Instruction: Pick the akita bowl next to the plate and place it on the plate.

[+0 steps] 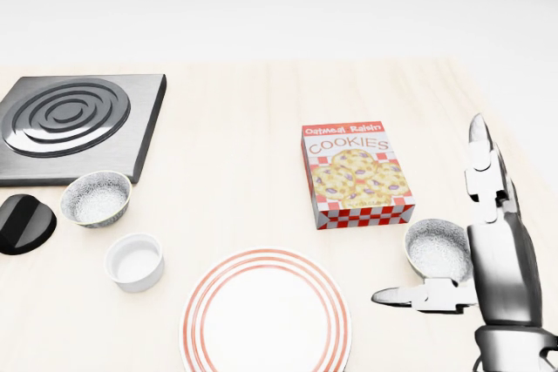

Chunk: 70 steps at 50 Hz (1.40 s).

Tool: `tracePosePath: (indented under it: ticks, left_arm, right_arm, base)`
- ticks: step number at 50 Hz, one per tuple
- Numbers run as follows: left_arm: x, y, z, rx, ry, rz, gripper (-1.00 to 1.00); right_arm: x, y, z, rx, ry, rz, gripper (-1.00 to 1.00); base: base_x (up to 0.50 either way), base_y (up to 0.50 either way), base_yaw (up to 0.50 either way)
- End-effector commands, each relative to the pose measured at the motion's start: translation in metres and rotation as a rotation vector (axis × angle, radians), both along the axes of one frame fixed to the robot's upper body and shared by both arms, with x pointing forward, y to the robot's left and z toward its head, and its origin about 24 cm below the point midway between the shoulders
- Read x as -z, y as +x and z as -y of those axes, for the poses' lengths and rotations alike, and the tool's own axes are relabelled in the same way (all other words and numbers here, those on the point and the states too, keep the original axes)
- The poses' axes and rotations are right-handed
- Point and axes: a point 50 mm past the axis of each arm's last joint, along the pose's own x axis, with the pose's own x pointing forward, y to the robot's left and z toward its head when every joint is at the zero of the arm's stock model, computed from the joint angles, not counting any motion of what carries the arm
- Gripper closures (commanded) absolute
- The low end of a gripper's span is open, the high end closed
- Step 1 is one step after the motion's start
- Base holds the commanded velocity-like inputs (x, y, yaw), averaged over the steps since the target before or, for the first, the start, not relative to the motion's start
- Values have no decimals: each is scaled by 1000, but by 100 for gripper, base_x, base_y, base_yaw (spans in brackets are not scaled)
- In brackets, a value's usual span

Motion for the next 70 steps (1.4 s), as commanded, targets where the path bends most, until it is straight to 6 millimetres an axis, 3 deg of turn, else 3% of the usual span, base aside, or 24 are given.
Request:
tracePosePath:
  ticks: [1,4,5,11,22,28,29,33,47,70]
  left_arm:
    - [0,0,0,2,1,-3,-100]
    - [0,0,0,2,1,-3,-100]
    - [2,1,0,4,-1,-9,-100]
    - [2,0,0,4,1,-12,-100]
    - [3,0,0,4,2,-13,-100]
    - [4,0,0,5,-1,-17,-100]
    - [4,1,0,6,-3,-18,-100]
    - [5,1,1,7,-3,-19,-100]
    - [5,2,1,5,-8,-21,-100]
    - [4,1,1,8,-4,-14,-100]
  right_arm:
    - [11,-2,0,103,-317,-5,-100]
    - [11,-2,1,105,-316,-7,-100]
    - [13,-2,4,155,-446,-3,-100]
    - [12,-5,7,186,-526,-9,-100]
    - [-6,-11,13,226,-603,20,-100]
    - [-6,-12,15,233,-619,9,-100]
    - [11,-6,20,282,-754,-9,-100]
    - [30,-1,23,291,-834,-35,-100]
    - [62,6,23,253,-895,-88,-100]
    - [54,13,35,300,-875,-50,-100]
  base:
    - [0,0,0]
    - [0,0,0]
    - [0,0,0]
    - [0,0,0]
    - [0,0,0]
    - [0,0,0]
    - [0,0,0]
    - [0,0,0]
    - [0,0,0]
    - [0,0,0]
